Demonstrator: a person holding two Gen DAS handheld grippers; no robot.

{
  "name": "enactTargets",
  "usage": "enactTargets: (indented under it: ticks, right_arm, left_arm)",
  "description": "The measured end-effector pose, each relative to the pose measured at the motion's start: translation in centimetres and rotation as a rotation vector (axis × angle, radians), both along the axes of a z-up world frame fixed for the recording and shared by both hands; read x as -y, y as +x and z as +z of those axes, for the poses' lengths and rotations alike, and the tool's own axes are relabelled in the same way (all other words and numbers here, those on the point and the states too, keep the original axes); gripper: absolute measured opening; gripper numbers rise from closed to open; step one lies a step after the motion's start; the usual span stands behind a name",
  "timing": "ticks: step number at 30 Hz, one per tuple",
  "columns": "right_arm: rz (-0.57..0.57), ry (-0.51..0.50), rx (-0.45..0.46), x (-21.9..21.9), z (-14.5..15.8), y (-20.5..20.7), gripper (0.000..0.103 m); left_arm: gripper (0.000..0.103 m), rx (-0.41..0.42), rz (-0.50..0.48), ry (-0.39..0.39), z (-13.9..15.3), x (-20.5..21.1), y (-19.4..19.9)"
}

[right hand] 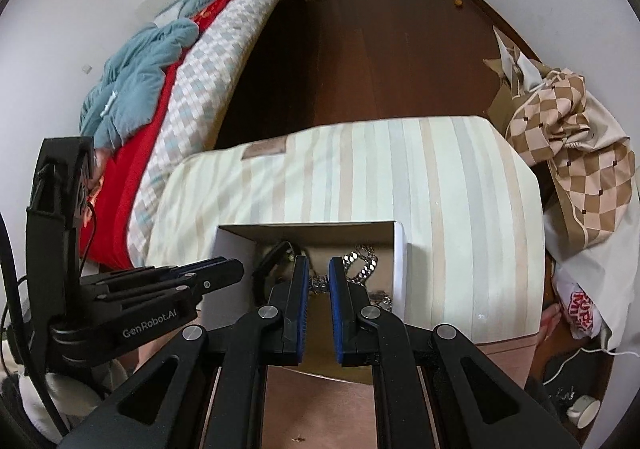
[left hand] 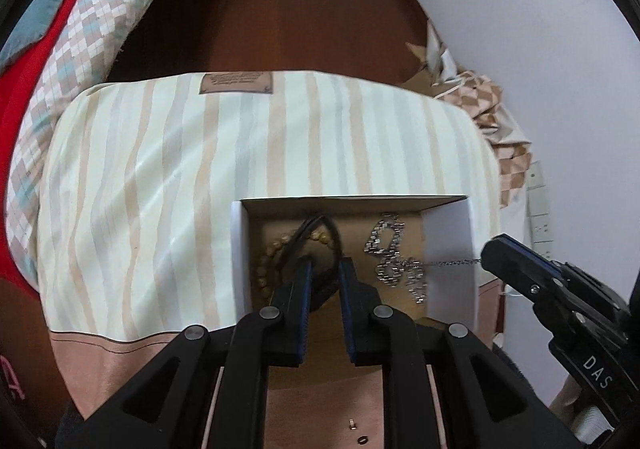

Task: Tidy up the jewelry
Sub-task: 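Carry the ring and chain into the white box, then open both tools inside the box and lift them out, then grasp the small metal earring with left tool while right tool grasps another black ring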

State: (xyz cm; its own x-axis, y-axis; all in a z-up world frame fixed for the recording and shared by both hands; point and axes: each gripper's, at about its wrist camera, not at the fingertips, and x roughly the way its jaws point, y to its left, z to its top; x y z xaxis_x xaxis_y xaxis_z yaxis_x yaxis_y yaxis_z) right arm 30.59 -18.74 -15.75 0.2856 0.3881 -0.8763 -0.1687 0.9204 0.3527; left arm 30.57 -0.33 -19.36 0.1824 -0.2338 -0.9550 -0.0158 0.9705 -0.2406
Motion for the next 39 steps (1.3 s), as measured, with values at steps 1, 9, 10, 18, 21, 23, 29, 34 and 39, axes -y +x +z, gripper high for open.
enactTargets:
  ticks: [1, 9, 10, 18, 21, 23, 29, 34, 39]
  right_arm:
    - [0.004, -0.006, -0.012, 0.1, -0.2, 0.1, 0.011]
    - [0.001, -0.077, -0.049, 0.2, -0.7, 0.3, 0.031]
    - [0.000, -0.082, -0.048, 0.3, -0.7, 0.3, 0.039]
    - [-0.020, -0.166, -0.013, 0.5, 0.6, -0.9, 0.087]
    - [-0.020, -0.244, 0.008, 0.2, 0.9, -1.6, 0.096]
    - [-0.025, -0.295, 0.011, 0.0, 0.7, -2.3, 0.102]
    - [-0.043, -0.362, 0.037, 0.0, 0.8, -4.6, 0.103]
    - [-0.055, -0.370, 0.083, -0.3, 2.6, -6.5, 0.103]
    - [-0.071, -0.371, 0.143, -0.4, 5.4, -8.8, 0.103]
  left_arm:
    - [0.018, 0.003, 0.004, 0.004, 0.0, -0.1, 0.0]
    - [0.083, 0.107, 0.066, 0.142, 2.2, -1.5, -1.0]
    - [0.087, 0.113, 0.073, 0.160, 2.4, -1.8, -1.2]
    - [0.100, 0.173, 0.098, 0.264, 3.2, -2.7, -3.4]
    - [0.101, 0.195, 0.098, 0.287, 3.5, -2.5, -4.5]
    - [0.102, 0.204, 0.099, 0.299, 3.6, -2.3, -5.3]
    - [0.102, 0.224, 0.108, 0.340, 4.3, -2.2, -7.7]
    - [0.102, 0.285, 0.138, 0.370, 6.3, -2.5, -10.0]
    - [0.102, 0.348, 0.157, 0.370, 8.9, -2.7, -12.7]
